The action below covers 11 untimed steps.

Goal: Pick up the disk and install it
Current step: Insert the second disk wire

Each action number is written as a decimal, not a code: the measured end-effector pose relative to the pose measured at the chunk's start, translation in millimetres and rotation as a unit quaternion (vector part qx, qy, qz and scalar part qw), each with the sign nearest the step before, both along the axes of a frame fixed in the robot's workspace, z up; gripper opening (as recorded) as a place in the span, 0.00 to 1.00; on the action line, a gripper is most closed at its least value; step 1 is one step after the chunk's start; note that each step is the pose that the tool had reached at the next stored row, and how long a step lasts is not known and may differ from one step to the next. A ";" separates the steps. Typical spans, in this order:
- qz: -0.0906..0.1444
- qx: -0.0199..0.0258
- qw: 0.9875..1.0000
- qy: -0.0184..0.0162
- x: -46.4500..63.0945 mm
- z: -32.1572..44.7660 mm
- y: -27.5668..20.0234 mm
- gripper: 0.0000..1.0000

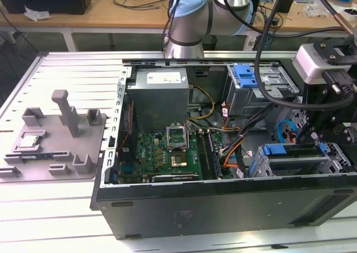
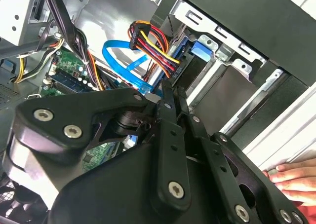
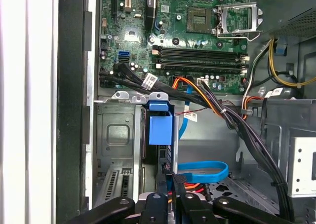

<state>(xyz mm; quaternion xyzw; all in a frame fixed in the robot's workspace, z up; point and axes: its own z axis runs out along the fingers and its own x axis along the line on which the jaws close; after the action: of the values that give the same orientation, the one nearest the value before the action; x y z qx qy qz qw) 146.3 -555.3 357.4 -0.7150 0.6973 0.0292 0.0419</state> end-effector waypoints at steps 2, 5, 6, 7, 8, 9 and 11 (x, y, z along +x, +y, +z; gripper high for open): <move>0.000 0.000 1.000 0.000 0.0 -0.3 0.0 0.16; 0.000 0.000 1.000 0.000 0.0 -1.2 0.0 0.16; 0.000 0.000 1.000 0.000 0.0 -1.6 0.0 0.16; 0.000 0.000 1.000 0.000 0.0 -2.0 0.0 0.16; 0.000 0.000 1.000 0.000 0.0 -2.7 0.1 0.16; 0.000 0.000 1.000 0.000 0.0 -3.0 0.1 0.16; 0.000 0.000 1.000 0.000 0.0 -4.2 0.3 0.16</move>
<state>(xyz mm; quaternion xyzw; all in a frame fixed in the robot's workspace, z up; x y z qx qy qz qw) 146.3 -555.0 353.2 -0.7150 0.6973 0.0292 0.0419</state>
